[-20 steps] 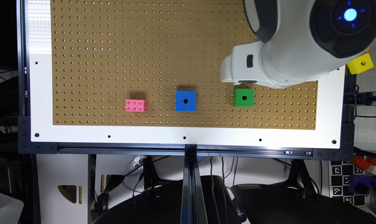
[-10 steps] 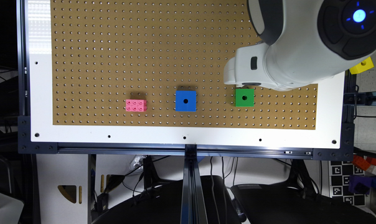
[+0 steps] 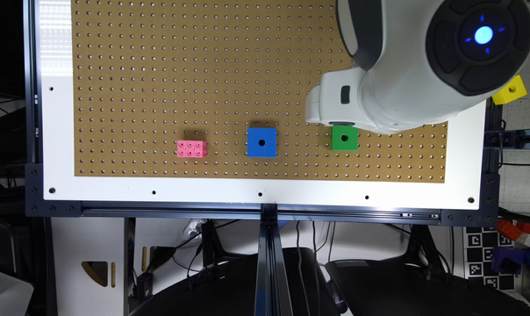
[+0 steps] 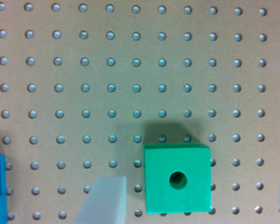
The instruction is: Pick up green block.
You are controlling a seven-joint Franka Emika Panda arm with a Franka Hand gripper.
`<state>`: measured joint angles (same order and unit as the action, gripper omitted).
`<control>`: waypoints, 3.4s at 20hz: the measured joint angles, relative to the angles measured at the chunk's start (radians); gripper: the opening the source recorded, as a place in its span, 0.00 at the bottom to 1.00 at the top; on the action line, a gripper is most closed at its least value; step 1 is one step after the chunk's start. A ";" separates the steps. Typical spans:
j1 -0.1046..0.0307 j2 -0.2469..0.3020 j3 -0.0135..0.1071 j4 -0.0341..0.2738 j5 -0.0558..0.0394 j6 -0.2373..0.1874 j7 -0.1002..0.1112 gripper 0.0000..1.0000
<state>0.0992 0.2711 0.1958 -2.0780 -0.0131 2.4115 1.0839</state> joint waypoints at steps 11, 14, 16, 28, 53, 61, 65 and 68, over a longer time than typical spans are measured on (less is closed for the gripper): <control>-0.004 0.122 -0.001 0.006 -0.0194 0.078 0.000 1.00; -0.004 0.142 -0.001 0.016 -0.0206 0.096 0.000 1.00; -0.002 0.153 0.001 0.036 -0.0206 0.094 0.000 1.00; 0.001 0.272 0.002 0.121 -0.0363 0.127 0.002 1.00; 0.013 0.353 0.002 0.179 -0.0457 0.151 0.007 0.00; 0.013 0.353 0.000 0.179 -0.0493 0.146 0.007 0.00; 0.013 0.351 -0.001 0.179 -0.0517 0.142 0.007 0.00; 0.013 0.330 -0.002 0.179 -0.0518 0.123 0.007 0.00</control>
<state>0.1119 0.6015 0.1942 -1.8993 -0.0649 2.5341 1.0907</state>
